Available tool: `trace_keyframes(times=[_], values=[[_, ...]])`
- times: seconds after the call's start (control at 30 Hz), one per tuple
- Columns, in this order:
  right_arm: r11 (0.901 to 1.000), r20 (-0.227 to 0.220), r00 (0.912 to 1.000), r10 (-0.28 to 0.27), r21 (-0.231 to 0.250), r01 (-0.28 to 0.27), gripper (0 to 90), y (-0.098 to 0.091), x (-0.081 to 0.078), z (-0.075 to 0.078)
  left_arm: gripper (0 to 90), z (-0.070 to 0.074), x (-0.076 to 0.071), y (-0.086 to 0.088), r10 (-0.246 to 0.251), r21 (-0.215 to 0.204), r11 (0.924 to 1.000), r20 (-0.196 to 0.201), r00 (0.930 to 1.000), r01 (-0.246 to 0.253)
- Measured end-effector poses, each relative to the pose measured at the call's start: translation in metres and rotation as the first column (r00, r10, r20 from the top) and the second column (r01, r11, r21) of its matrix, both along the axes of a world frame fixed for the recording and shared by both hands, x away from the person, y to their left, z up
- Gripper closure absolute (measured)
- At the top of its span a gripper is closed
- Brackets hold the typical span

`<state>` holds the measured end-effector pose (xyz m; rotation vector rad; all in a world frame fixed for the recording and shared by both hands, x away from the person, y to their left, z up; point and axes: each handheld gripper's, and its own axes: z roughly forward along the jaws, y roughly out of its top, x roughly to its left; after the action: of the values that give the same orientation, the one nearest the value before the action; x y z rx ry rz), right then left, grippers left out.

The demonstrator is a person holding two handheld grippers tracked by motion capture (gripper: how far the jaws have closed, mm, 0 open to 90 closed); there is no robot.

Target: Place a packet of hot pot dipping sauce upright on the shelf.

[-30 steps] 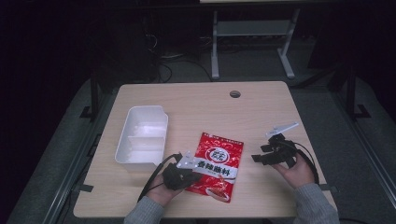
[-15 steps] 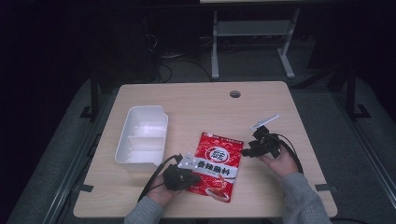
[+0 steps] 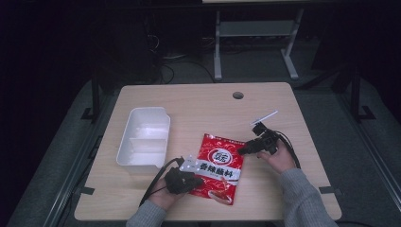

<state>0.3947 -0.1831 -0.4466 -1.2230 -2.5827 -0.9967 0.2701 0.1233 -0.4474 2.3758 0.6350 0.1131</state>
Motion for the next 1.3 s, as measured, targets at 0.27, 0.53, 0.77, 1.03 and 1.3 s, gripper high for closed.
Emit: trace_keyframes(times=[0.27,0.53,0.77,1.03,1.3], values=[[0.9986,-0.011,0.9994,0.033,0.042,-0.033,47.9,0.007,-0.005,0.009,90.0,0.0,-0.002,0.0,0.003,0.003,1.0,0.011,0.9999,-0.003],[0.9854,-0.033,0.9946,0.098,0.143,-0.093,55.8,0.007,-0.011,0.032,90.0,0.0,-0.002,0.0,0.004,0.003,1.0,0.012,0.9999,-0.004],[0.9737,-0.123,0.9661,0.227,0.049,-0.222,59.7,0.038,-0.009,0.032,90.0,0.0,-0.003,0.0,0.005,0.002,1.0,0.016,0.9999,-0.005],[0.9781,-0.158,0.9664,0.203,-0.016,-0.208,78.9,0.056,-0.001,0.017,90.0,-0.001,-0.005,0.0,0.003,0.005,1.0,0.033,0.9994,-0.003],[0.9766,-0.165,0.9646,0.206,-0.028,-0.213,87.6,0.058,-0.003,0.016,85.2,0.0,-0.005,0.003,-0.011,0.0,0.9999,0.027,0.9996,0.011]])
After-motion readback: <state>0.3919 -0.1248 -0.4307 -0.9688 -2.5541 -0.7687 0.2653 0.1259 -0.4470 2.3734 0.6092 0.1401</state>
